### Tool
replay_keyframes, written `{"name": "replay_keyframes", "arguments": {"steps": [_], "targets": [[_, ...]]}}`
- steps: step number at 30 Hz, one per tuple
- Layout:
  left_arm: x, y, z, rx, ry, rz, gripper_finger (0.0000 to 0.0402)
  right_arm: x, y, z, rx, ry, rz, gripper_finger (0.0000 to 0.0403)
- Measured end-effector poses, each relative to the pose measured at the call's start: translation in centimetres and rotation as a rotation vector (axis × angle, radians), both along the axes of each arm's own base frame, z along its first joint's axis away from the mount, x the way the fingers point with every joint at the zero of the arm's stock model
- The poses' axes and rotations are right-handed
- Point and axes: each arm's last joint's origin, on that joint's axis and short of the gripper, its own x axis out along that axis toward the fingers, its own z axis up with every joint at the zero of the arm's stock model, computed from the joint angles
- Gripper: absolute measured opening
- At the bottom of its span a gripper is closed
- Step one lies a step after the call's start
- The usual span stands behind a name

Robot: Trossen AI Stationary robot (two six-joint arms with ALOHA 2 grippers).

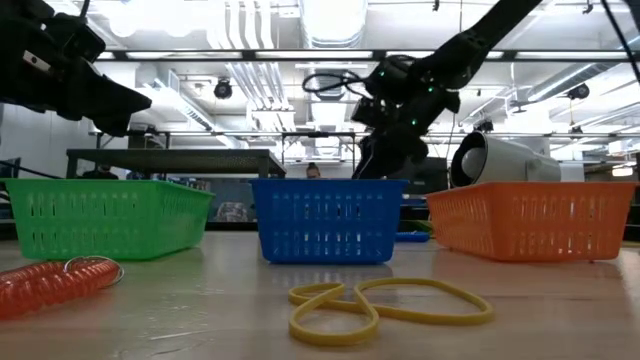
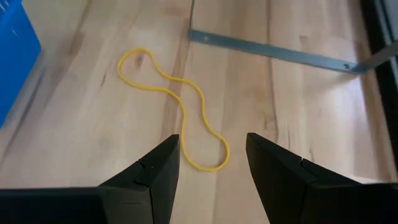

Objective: Pick & Place Office Desk Supplies
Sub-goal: Put the yellow rubber band into the orange bin

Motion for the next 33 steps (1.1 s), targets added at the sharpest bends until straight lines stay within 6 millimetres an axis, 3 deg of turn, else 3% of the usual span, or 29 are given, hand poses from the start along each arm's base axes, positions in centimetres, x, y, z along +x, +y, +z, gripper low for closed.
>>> {"name": "replay_keyframes", "arguments": {"steps": [33], "targets": [[0.0, 0.0, 0.0, 0.0, 0.0, -0.001, 0.0028, 2.4, -1.0, -5.9, 0.066, 0.153, 0.056, 0.0183]]}}
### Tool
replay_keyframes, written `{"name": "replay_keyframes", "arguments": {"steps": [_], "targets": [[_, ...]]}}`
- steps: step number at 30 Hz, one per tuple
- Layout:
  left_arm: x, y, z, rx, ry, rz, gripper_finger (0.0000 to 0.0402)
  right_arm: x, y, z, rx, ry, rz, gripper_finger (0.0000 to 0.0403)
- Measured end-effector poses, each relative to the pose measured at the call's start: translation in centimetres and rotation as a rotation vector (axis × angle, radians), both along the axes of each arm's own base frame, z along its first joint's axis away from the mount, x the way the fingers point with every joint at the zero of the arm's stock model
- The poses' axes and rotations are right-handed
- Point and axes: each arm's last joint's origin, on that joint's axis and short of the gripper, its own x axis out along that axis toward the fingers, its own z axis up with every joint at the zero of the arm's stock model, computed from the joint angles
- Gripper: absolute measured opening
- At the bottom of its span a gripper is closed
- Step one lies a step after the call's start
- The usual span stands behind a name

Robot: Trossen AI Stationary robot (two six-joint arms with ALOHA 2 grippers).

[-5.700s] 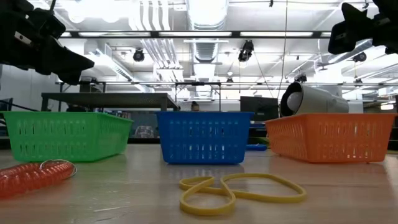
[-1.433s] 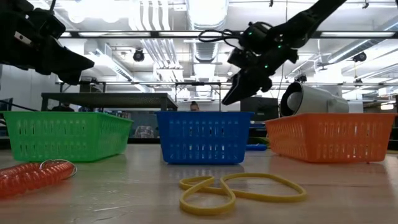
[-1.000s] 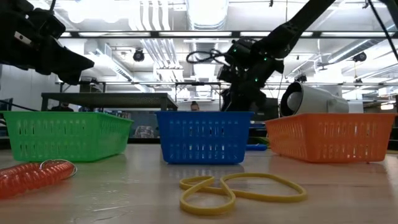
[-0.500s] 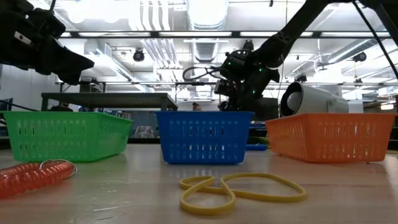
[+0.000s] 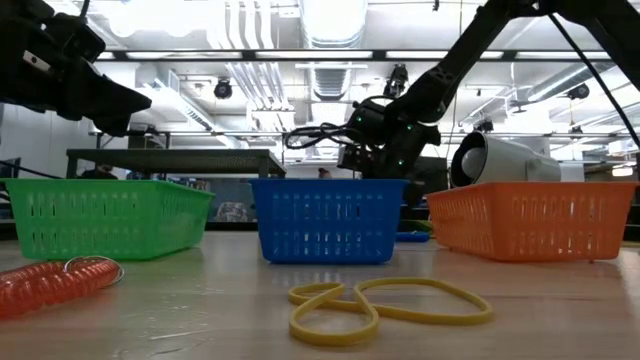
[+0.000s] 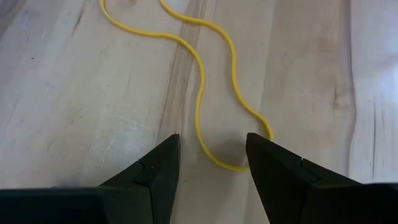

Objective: Pick & Place Office Desk Supplies
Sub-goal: Put the yellow rubber band into the orange bin

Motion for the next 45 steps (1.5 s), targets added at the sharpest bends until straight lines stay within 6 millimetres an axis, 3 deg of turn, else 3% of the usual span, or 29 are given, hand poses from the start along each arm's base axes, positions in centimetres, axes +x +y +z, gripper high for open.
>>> {"name": "replay_keyframes", "arguments": {"steps": [13, 33, 45], "targets": [[0.0, 0.0, 0.0, 0.0, 0.0, 0.001, 0.0028, -0.12, 0.26, -0.2, 0.005, 0.02, 0.003, 0.0171], [0.0, 0.0, 0.0, 0.0, 0.0, 0.0, 0.0028, -0.21, 0.5, -0.39, 0.012, 0.03, 0.005, 0.0012], [0.0, 0.0, 0.0, 0.0, 0.0, 0.0, 0.0028, -0.48, 0.62, 0.35, 0.008, 0.027, -0.001, 0.0008]]}}
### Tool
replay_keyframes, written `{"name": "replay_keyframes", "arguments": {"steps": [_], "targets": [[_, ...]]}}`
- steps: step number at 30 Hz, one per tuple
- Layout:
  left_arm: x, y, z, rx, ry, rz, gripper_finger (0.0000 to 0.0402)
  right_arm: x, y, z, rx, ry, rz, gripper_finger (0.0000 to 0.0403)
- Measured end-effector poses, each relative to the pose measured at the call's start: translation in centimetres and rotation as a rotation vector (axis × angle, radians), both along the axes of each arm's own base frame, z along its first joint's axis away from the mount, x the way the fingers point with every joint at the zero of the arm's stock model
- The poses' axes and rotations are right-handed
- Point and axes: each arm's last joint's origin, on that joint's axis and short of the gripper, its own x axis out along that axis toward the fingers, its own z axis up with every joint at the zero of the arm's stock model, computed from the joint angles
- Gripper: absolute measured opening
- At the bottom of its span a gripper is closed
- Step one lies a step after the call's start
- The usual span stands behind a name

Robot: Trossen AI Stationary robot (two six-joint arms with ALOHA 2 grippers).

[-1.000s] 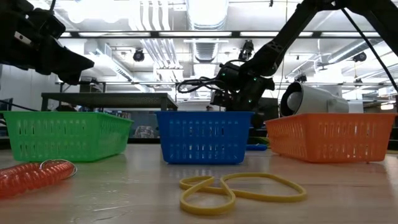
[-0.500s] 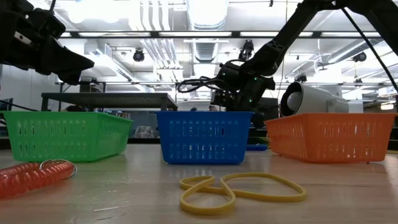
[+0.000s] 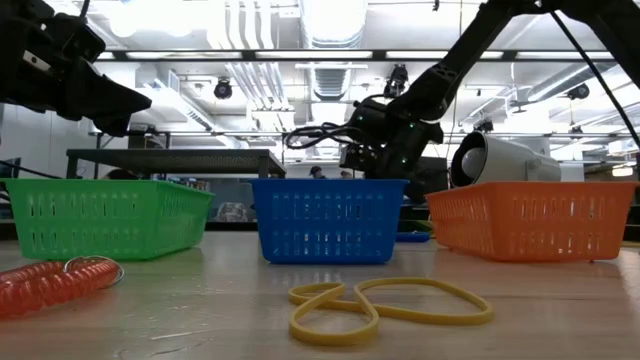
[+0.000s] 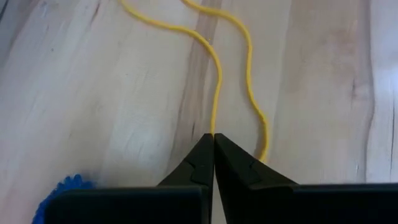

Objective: Pick & Place Office Desk Supplies
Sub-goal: Put the yellow rubber band into the orange bin

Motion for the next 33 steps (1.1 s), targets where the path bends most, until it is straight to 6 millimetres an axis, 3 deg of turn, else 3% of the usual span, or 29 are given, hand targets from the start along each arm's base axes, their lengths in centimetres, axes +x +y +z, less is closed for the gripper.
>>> {"name": "replay_keyframes", "arguments": {"steps": [12, 24, 33], "targets": [[0.0, 0.0, 0.0, 0.0, 0.0, 0.0, 0.0028, 0.0, 0.1, 2.7, -0.043, -0.084, -0.002, 0.0008], [0.0, 0.0, 0.0, 0.0, 0.0, 0.0, 0.0028, 0.2, 0.0, 4.1, -0.09, -0.147, -0.01, 0.0008], [0.0, 0.0, 0.0, 0.0, 0.0, 0.0, 0.0028, -0.4, 0.1, 7.1, -0.168, -0.207, -0.042, 0.0008]]}}
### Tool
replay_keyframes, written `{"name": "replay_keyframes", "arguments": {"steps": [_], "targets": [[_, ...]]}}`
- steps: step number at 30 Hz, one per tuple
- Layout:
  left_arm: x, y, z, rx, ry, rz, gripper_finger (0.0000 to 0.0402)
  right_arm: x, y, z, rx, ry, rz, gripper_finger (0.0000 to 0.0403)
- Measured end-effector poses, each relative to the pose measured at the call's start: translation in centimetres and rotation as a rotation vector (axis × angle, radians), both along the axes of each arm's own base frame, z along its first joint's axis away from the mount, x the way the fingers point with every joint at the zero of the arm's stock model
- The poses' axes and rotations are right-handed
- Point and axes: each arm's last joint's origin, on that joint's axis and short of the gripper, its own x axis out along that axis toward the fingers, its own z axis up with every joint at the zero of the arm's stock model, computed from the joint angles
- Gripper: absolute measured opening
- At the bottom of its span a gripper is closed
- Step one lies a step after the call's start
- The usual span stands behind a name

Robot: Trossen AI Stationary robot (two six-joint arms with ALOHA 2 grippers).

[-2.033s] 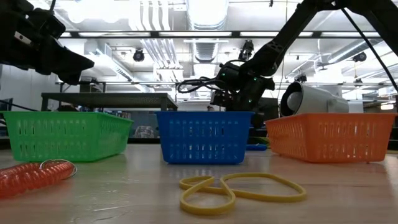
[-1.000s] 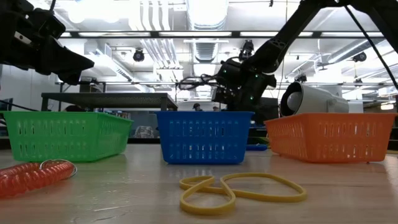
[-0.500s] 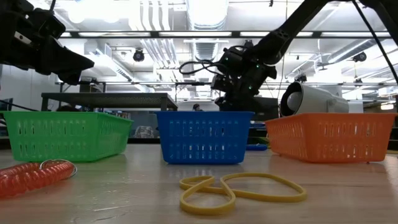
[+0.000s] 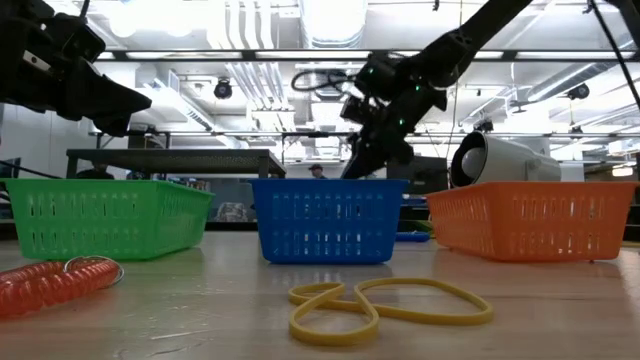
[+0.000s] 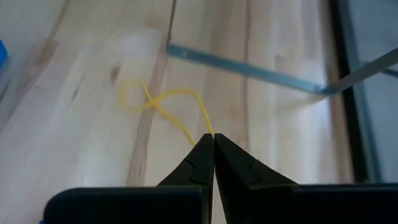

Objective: Pick & Place Office Desk Supplies
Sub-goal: Put the yellow rubber band into the orange bin

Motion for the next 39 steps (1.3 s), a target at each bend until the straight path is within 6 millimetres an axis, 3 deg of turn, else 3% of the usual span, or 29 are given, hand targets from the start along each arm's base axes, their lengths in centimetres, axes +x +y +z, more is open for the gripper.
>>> {"name": "replay_keyframes", "arguments": {"steps": [10, 19, 28, 39], "targets": [[0.0, 0.0, 0.0, 0.0, 0.0, 0.0, 0.0028, -1.7, 1.2, 4.5, -0.058, -0.115, 0.008, 0.0008], [0.0, 0.0, 0.0, 0.0, 0.0, 0.0, 0.0028, -3.7, 3.9, 7.0, -0.104, -0.209, 0.033, 0.0008], [0.0, 0.0, 0.0, 0.0, 0.0, 0.0, 0.0028, -5.5, 7.2, 7.2, -0.198, -0.286, 0.011, 0.0008], [0.0, 0.0, 0.0, 0.0, 0.0, 0.0, 0.0028, -7.6, 9.6, 7.8, -0.205, -0.429, 0.043, 0.0008]]}}
